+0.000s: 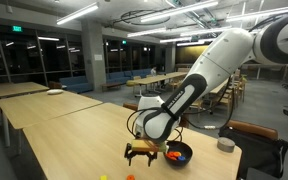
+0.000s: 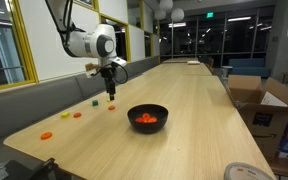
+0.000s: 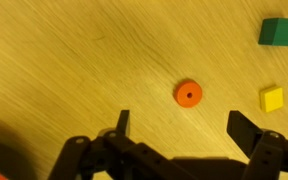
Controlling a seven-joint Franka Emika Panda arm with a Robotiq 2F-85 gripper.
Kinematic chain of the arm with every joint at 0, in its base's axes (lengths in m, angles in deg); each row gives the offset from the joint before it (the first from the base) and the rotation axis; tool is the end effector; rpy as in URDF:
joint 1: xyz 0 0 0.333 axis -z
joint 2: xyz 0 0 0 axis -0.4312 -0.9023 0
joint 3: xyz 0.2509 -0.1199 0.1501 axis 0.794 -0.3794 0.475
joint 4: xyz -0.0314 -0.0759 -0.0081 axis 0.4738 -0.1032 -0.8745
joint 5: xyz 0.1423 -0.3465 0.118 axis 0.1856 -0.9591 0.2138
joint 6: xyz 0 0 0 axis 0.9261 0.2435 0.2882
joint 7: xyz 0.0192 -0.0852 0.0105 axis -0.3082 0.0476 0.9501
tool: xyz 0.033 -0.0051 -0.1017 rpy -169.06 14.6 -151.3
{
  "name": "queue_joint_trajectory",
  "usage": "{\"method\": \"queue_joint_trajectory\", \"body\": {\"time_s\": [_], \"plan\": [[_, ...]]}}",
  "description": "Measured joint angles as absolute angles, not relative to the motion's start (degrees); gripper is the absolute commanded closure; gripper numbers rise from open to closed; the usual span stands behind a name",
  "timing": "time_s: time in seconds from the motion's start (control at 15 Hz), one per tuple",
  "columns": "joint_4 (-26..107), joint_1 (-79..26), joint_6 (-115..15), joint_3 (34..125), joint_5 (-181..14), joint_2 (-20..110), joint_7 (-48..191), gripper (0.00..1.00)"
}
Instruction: Pick up some of the orange objects from the table and put them in the bowl
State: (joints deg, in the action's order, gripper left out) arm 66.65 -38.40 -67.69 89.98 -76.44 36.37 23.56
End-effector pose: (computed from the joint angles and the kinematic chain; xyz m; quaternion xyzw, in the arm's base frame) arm 0.5708 0.1955 0.2281 -0.9424 0.3246 -0.0303 0.0751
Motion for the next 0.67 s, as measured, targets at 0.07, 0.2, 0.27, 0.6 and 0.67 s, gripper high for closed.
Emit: {"method": "queue_joint_trajectory", "body": {"time_s": [0.07,0.2,0.27,0.6,0.67], "plan": [[65.4,-38.4,-66.9,90.0,-76.3,34.9,24.3,0.0],[62.5,-38.4,-64.7,89.8,-76.3,32.0,25.4,0.0],[60.9,-38.4,-63.6,89.6,-76.3,30.7,25.9,0.0],[54.0,-38.6,-58.1,88.5,-76.3,25.8,27.8,0.0],[52.9,-38.8,-57.2,88.4,-76.3,25.1,28.0,0.0]]}}
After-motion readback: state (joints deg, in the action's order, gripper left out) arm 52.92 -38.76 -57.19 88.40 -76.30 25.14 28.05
